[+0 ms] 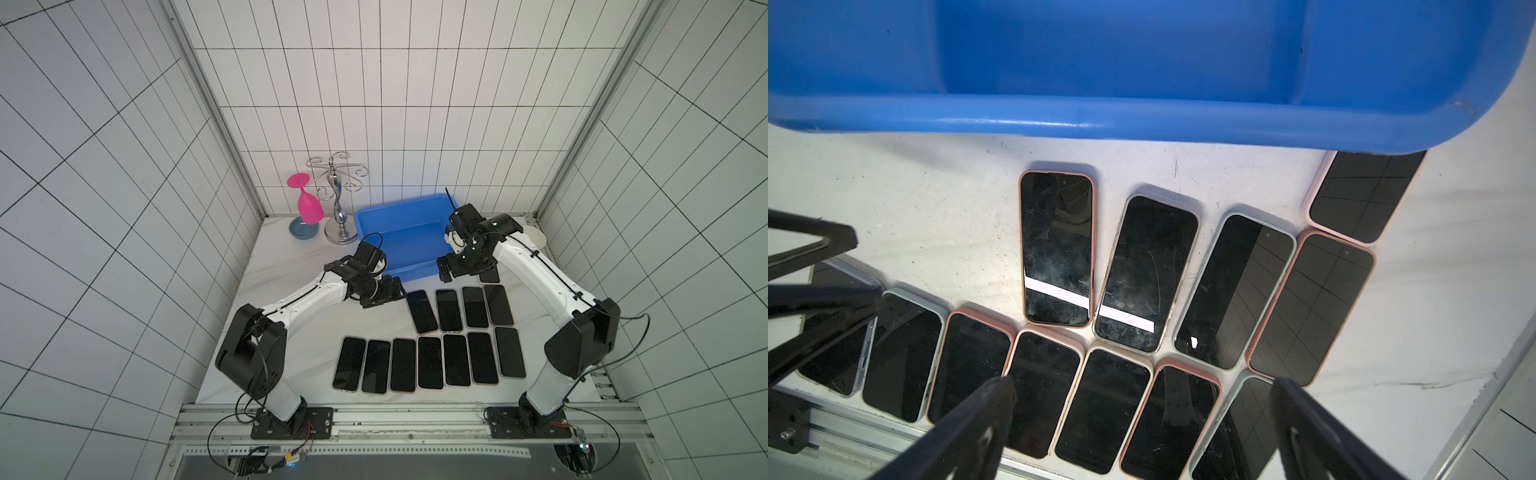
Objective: Take the phone out of the storage box
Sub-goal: Place the phone at the center of the board, then adjust the phone at the center of the board.
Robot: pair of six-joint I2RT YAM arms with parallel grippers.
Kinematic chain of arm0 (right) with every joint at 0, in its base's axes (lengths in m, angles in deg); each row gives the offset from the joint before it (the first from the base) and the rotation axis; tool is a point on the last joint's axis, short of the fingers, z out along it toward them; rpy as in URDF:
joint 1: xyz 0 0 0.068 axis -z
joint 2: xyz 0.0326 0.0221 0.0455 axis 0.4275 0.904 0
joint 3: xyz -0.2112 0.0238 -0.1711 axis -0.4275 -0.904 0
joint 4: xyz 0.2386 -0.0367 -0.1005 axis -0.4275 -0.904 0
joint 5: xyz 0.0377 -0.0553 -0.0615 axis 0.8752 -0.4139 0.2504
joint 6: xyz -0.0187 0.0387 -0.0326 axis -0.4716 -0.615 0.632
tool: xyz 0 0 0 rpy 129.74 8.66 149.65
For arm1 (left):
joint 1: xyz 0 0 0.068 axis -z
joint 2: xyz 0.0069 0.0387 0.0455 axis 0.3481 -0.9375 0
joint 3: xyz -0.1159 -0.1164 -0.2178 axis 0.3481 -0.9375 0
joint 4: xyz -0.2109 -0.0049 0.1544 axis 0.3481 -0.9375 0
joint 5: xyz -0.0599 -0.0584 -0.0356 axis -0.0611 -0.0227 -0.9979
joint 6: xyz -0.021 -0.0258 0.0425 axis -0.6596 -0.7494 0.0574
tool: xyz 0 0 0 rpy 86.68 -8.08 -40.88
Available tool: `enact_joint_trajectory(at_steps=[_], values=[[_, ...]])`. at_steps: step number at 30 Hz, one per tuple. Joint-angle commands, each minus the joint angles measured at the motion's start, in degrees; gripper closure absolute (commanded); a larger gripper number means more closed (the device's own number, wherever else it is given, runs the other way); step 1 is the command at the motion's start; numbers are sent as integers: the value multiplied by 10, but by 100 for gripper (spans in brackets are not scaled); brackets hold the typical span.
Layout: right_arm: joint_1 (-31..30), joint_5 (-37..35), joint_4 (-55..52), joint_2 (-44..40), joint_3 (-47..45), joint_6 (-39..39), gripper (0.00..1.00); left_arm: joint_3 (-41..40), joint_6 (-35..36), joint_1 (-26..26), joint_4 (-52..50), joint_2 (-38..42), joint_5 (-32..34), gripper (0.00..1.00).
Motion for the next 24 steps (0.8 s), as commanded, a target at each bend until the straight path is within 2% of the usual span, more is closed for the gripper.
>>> enact_joint_trajectory(at_steps=[1, 3, 4, 12, 19, 24], values=[[-1, 18, -4, -10, 22, -11, 1, -39, -24, 3, -34, 45, 43, 53], [3, 28, 0, -14, 24, -15, 1, -74, -50, 4, -1, 62, 50, 96], [7, 33, 0, -15, 26, -16, 1, -86, -63, 6, 19, 61, 48, 100], [44, 58, -1, -50, 19, -32, 1, -43, -114, 36, 57, -72, 90, 100], [102, 76, 5, -101, -27, -40, 1, 42, -116, 46, 61, -194, 91, 100], [143, 86, 4, -122, -63, -27, 1, 79, -119, 63, 64, -248, 78, 100]])
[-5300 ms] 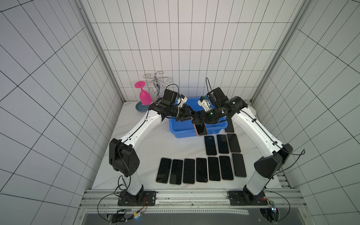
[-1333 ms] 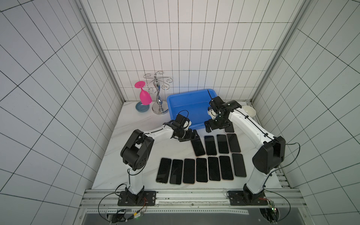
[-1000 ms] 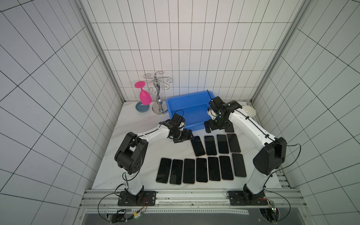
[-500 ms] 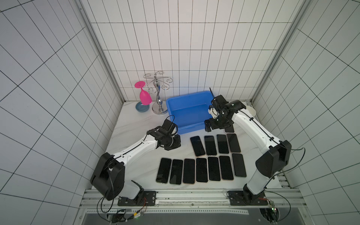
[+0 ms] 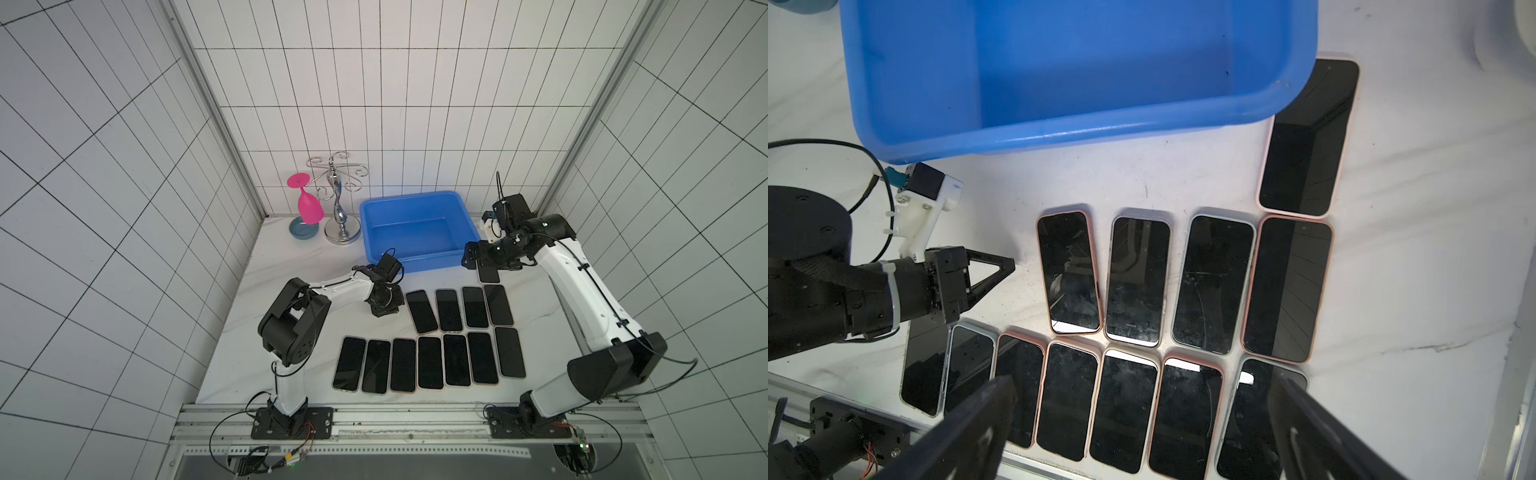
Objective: Take the phone out of the storage box
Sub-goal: Adjust the phone at the center of the board.
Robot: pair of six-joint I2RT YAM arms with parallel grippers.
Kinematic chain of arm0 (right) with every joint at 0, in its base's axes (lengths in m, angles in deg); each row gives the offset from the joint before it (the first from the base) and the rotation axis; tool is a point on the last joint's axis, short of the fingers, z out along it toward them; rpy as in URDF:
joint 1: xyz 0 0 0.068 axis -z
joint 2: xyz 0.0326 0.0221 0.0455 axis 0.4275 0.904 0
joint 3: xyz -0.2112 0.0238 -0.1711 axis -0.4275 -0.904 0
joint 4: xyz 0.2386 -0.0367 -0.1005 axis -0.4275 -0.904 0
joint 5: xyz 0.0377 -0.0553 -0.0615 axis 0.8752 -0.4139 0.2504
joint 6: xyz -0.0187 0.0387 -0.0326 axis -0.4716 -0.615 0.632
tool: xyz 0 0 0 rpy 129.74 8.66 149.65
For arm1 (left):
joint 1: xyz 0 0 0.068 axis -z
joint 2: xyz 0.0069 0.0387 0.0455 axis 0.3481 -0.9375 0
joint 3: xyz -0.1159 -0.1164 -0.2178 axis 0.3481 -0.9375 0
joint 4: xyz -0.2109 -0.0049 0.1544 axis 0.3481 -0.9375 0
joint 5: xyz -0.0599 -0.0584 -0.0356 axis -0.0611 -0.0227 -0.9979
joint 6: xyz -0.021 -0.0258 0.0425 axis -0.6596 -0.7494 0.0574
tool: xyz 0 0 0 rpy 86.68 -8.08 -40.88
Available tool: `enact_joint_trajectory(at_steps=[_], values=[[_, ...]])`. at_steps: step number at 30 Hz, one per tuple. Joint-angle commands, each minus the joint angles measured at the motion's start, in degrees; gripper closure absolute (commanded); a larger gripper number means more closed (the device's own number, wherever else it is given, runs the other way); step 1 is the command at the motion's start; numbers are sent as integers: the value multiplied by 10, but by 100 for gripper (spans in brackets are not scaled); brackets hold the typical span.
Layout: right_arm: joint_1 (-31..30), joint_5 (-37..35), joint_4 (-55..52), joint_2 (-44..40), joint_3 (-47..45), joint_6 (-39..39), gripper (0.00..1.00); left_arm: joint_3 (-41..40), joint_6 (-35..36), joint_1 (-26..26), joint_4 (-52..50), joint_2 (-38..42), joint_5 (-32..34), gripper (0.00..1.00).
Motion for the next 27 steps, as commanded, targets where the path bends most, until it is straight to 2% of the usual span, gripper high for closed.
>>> enact_joint_trajectory(at_steps=[1, 7, 16, 27], values=[[26, 14, -3, -13, -35, 10, 1, 25, -4, 16, 16, -25, -3, 100], [51, 30, 2, -27, -67, 20, 1, 44, -16, 25, 23, -43, 1, 100], [56, 45, 8, -44, -99, 26, 1, 72, -12, 26, 11, -72, 20, 100], [58, 42, 10, -58, -126, 31, 1, 74, -19, 44, 20, -69, 18, 100]])
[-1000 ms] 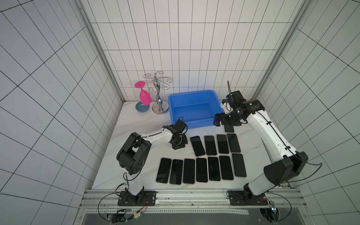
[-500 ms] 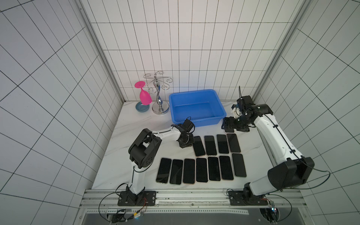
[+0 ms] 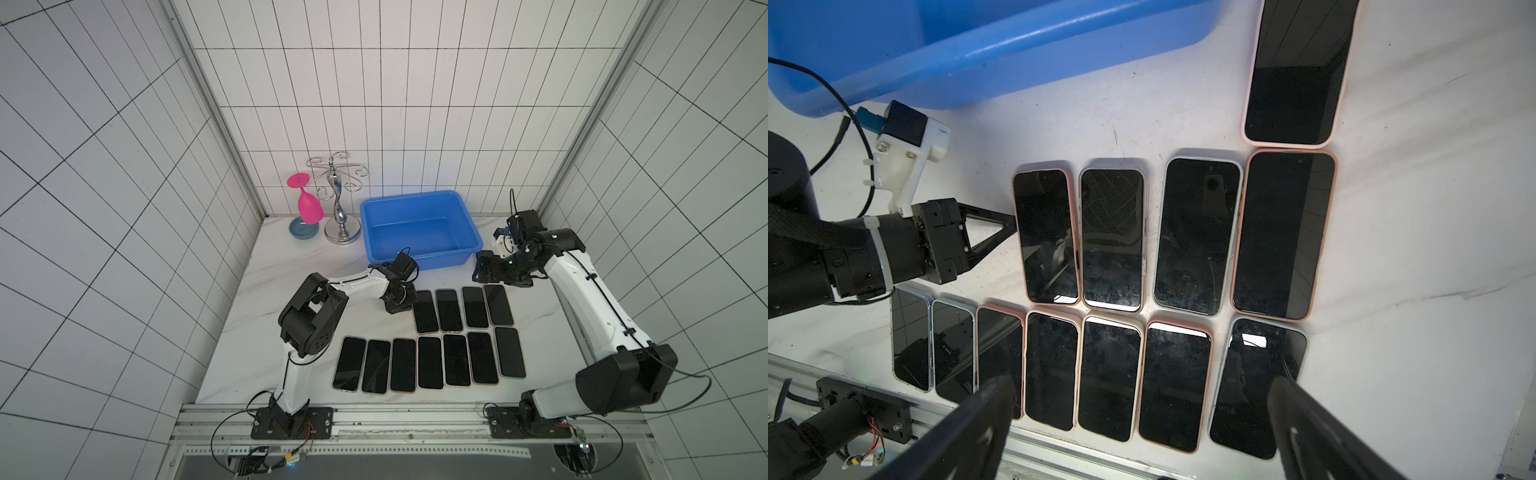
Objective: Take the phone out of the storage box
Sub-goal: Adjust the phone at the center of the board.
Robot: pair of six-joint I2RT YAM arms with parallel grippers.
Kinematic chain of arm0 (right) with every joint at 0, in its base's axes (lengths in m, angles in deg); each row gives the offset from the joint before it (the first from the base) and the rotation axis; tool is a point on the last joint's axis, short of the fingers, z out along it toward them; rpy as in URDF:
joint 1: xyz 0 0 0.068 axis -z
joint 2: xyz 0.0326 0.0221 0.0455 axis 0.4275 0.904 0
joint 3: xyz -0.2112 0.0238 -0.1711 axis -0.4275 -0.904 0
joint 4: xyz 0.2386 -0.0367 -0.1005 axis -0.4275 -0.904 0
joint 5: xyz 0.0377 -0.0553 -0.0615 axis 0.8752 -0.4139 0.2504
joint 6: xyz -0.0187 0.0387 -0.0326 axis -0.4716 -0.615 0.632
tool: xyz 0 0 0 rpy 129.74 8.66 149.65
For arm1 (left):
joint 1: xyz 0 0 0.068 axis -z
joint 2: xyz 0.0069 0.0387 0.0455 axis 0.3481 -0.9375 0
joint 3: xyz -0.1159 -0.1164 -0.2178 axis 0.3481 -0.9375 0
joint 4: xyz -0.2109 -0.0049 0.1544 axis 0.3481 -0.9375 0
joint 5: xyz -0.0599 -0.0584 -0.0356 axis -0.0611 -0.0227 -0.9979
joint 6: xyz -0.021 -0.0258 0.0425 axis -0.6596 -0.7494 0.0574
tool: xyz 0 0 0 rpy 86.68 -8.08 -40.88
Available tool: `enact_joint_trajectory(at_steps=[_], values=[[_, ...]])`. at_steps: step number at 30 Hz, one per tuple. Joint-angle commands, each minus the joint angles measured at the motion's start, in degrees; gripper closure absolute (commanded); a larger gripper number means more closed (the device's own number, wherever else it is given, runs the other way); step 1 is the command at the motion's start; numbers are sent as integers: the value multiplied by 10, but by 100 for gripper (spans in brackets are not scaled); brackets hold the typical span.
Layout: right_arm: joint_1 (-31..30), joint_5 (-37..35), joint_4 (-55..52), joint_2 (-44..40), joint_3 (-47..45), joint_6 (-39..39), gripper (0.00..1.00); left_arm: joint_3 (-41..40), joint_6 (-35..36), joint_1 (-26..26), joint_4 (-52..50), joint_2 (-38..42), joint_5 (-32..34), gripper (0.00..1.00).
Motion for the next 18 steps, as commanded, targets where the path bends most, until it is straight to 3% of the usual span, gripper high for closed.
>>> enact_joint_trajectory(at_steps=[1, 6, 13, 18], values=[[8, 2, -1, -15, -17, 6, 1, -4, 0, 9, 18, -4, 14, 100], [9, 4, -1, -18, -19, 6, 1, -24, 6, 4, 2, 18, 33, 92], [13, -7, -1, -31, -22, 9, 1, -72, 17, -20, -19, 100, 68, 67], [27, -6, 10, -41, -30, 17, 1, -63, 37, -30, -59, 157, 61, 62]])
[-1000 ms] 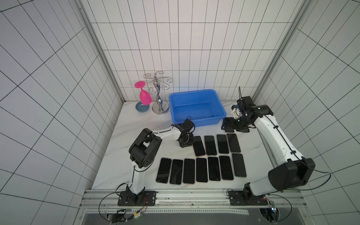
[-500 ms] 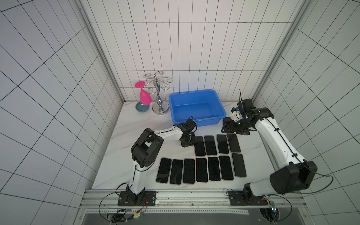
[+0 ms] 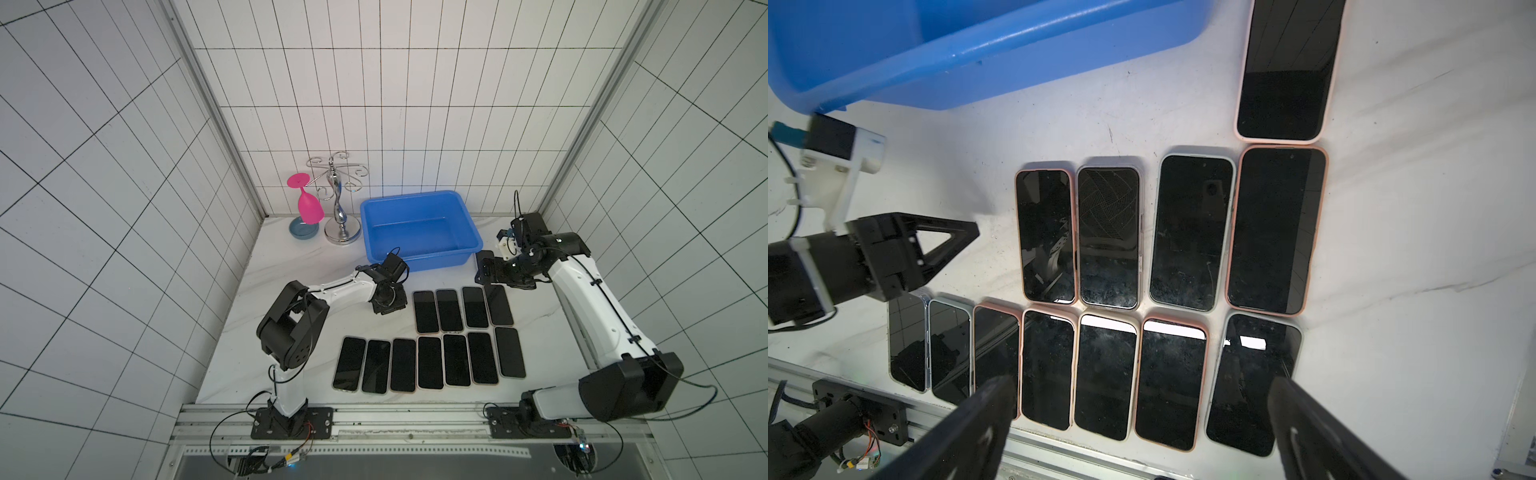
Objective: Take the phone out of the storage box
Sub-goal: Adjust the phone at the center of the board, then reset both arms
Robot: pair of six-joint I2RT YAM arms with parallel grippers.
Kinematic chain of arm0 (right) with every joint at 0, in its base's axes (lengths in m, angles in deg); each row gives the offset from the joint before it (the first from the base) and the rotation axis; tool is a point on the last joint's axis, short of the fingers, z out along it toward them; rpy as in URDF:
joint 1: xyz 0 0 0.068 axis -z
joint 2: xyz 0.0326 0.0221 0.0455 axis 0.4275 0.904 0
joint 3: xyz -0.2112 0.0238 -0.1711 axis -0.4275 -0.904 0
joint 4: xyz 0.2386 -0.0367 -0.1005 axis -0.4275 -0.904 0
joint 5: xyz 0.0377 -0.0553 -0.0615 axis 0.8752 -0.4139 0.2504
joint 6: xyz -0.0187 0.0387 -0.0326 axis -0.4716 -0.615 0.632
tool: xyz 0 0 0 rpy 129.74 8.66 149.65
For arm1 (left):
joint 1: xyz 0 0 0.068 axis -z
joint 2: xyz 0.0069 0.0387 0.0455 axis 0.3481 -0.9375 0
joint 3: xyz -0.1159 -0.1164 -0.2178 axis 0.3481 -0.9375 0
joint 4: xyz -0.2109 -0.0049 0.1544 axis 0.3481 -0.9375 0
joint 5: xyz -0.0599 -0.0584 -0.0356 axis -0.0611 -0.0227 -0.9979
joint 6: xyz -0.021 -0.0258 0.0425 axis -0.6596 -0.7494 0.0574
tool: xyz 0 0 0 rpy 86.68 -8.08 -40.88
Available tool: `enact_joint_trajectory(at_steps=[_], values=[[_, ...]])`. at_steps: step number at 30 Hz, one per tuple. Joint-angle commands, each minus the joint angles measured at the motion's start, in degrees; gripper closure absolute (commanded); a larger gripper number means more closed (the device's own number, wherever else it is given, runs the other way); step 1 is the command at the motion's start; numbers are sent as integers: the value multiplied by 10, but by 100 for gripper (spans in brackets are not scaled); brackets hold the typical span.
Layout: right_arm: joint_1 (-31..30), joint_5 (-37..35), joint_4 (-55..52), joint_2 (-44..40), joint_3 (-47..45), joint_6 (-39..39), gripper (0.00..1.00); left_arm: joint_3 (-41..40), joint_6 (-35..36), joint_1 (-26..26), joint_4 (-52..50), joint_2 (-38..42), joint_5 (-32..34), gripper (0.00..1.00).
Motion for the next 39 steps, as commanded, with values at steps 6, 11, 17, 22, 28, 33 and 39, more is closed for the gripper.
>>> enact_joint_trajectory(at_steps=[6, 11, 17, 22, 28, 33, 39], values=[[78, -68, 65, -67, -49, 22, 1, -10, 64, -5, -66, 160, -18, 61], [109, -150, 283, -211, -210, 21, 1, -78, 132, -21, -49, 387, 166, 30], [118, -269, 560, -289, -453, 16, 1, -280, 185, -191, 138, 612, 302, 2], [119, -284, 819, -249, -607, -1, 1, -428, 245, -332, 336, 623, 334, 1], [119, -237, 1007, -133, -642, 16, 1, -519, 320, -379, 568, 488, 315, 2], [118, -238, 1074, -30, -608, 80, 1, -495, 316, -379, 716, 286, 353, 1], [145, -221, 1155, 73, -598, 60, 1, -482, 418, -342, 871, 147, 314, 4]])
